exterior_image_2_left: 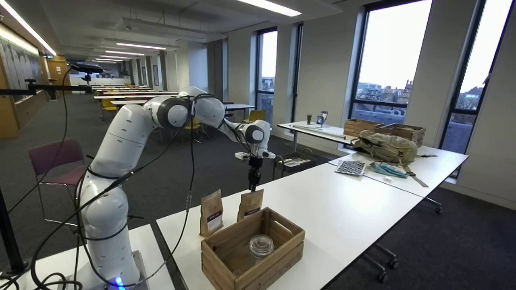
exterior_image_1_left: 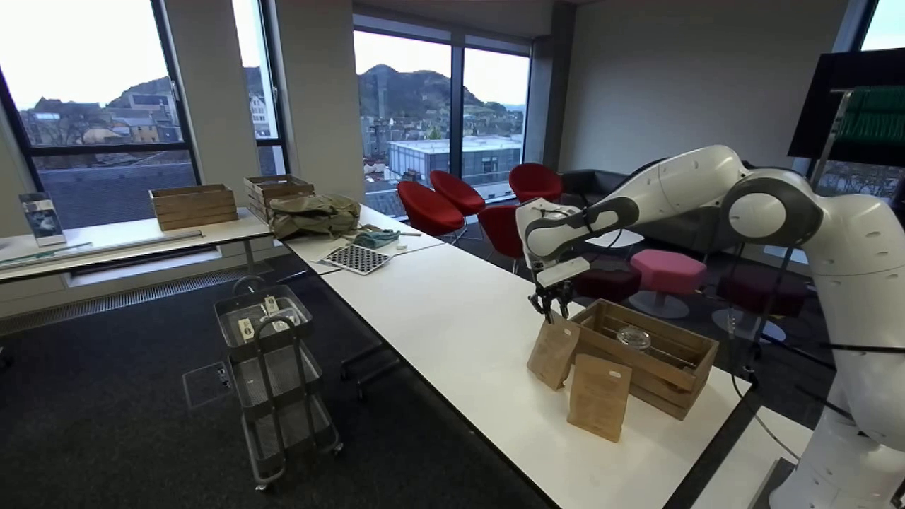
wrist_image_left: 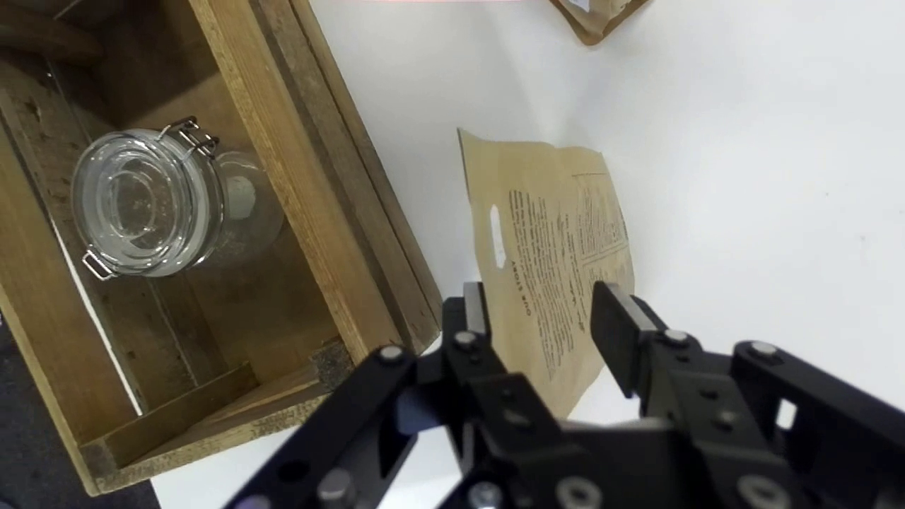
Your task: Remove the packet from the box
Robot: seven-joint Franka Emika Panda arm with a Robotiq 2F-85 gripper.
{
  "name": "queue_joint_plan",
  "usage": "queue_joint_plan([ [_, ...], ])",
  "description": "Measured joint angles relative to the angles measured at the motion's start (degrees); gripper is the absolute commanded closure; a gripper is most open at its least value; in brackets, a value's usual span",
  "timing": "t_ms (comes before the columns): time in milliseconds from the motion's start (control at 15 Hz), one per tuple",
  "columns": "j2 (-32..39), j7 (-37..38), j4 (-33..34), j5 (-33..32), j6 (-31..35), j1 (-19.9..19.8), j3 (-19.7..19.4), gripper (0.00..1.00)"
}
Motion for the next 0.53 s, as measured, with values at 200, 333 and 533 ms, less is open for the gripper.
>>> queue_joint_plan([
  [200,-2.9,2.0,-0.1,-0.1,-0.9,0.0,-0.9,0.01],
  [333,-6.5,2.8,-0.2,-0.1,-3.3,-0.1,-1.4,0.00],
  [533,-12.8,4.8,-0.3,-0.1,-10.7,-0.7,-2.0,0.00],
])
